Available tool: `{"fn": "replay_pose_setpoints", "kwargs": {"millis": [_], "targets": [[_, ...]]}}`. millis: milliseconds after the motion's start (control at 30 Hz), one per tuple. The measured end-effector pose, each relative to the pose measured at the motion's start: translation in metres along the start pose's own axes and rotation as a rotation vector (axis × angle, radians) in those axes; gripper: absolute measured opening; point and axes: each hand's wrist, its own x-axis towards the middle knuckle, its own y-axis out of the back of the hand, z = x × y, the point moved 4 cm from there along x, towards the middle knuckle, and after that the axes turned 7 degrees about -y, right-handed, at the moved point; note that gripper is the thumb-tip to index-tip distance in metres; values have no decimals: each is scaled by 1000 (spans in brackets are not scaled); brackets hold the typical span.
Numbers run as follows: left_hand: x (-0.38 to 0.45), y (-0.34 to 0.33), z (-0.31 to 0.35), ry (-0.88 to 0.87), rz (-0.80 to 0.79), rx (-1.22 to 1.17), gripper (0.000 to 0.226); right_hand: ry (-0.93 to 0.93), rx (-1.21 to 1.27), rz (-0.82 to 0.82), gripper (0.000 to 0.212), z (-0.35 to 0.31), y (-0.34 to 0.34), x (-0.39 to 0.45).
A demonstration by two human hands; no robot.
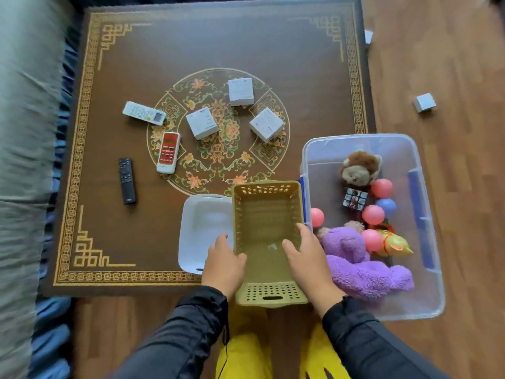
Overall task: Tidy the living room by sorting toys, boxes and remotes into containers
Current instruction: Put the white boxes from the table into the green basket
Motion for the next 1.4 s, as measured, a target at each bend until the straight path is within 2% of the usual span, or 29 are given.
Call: {"fn": "replay_pose_setpoints", "kwargs": {"millis": [167,367,600,800,900,967,1067,1167,1300,1400], "targets": [[24,8,-7,-24,-41,67,68,-49,-4,96,59,-10,-17,3],[45,-6,3,-23,-27,21,50,-81,-46,149,59,-12,-20,12],[57,-19,-7,108,-42,87,30,-60,-127,84,57,-6,-22,5],[65,-19,-10,104,-8,152,26,-14,-161,40,58,-7,-15,12],[62,-15,-20,103,-47,102,19,-15,-156,30,58,-11,-14,8],[61,-10,-21,91,-64,64,23,2,-154,40,58,-17,-13,7],[59,2,-23,88,-61,24,35,54,-181,99,57,-29,-8,2],[60,17,-20,50,-82,-42,22,139,-194,172,54,-47,-3,-7],[54,47,-9,-20,-104,-157,18,211,-198,255,52,-75,-5,-21],[54,80,-2,-87,-47,-155,21,230,-173,311,51,-103,-9,-29]]}}
